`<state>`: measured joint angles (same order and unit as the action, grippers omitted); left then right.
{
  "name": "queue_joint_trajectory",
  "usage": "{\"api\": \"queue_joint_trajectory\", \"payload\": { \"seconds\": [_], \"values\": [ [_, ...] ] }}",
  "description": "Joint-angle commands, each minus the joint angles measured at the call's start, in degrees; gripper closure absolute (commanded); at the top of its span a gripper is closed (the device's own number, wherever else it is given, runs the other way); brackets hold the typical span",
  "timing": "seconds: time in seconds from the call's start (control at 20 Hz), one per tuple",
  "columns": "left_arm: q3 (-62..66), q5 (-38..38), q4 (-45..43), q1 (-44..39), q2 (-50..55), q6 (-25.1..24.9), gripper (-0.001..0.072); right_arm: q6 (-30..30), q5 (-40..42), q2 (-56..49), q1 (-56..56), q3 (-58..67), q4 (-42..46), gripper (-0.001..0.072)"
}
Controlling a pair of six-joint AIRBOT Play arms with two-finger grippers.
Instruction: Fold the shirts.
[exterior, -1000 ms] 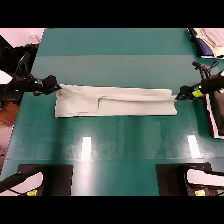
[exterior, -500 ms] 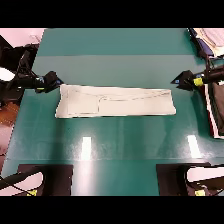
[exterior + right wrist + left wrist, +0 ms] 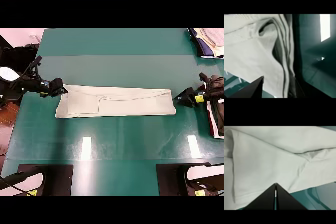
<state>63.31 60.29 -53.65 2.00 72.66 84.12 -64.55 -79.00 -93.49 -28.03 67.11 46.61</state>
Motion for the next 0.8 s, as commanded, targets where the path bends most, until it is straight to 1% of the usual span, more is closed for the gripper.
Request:
{"api": "queue_joint_trajectory", "payload": {
  "seconds": [0.0,0.1,0.2,0.25,0.3,0.35,0.45,0.55,0.65,0.75],
  "values": [
    [0.0,-2.45,-0.2,-4.07,0.02,-0.55,0.0669,2.23,1.05,-2.32,1.77,-1.38,-0.59,0.0276],
    [0.0,-4.15,-0.2,-6.43,0.02,-0.52,0.0671,2.34,1.84,-3.43,3.96,-1.4,-0.57,0.0276],
    [0.0,-4.31,-0.2,-8.55,0.04,-0.52,0.0677,2.99,3.85,-3.54,5.86,-1.38,-0.66,0.0276],
    [0.0,-4.22,-0.17,-9.51,0.09,-0.52,0.0677,3.13,4.5,-3.5,6.47,-1.4,-0.92,0.0291],
    [0.0,-4.37,-0.17,-10.47,0.15,-0.5,0.0678,3.52,4.52,-3.5,6.93,-1.4,-1.68,0.0405],
    [0.0,-5.46,-0.15,-11.54,0.28,-0.33,0.0678,5.29,4.44,-3.5,6.88,-1.4,-3.21,0.0538],
    [0.04,-9.92,0.46,-14.1,0.81,1.81,0.0678,7.1,3.67,-3.43,6.84,-1.38,-7.32,0.0698],
    [1.33,-12.48,1.57,-17.35,2.75,2.03,0.0678,7.28,2.29,-1.84,6.62,-1.38,-10.62,0.0697],
    [5.07,-12.24,1.53,-20.46,6.4,1.95,0.0679,7.28,0.07,1.62,6.99,-0.52,-12.55,0.0698],
    [10.67,-12.28,1.57,-23.39,11.74,1.73,0.0678,7.15,-3.58,5.81,8.33,2.78,-12.55,0.0698]
  ]
}}
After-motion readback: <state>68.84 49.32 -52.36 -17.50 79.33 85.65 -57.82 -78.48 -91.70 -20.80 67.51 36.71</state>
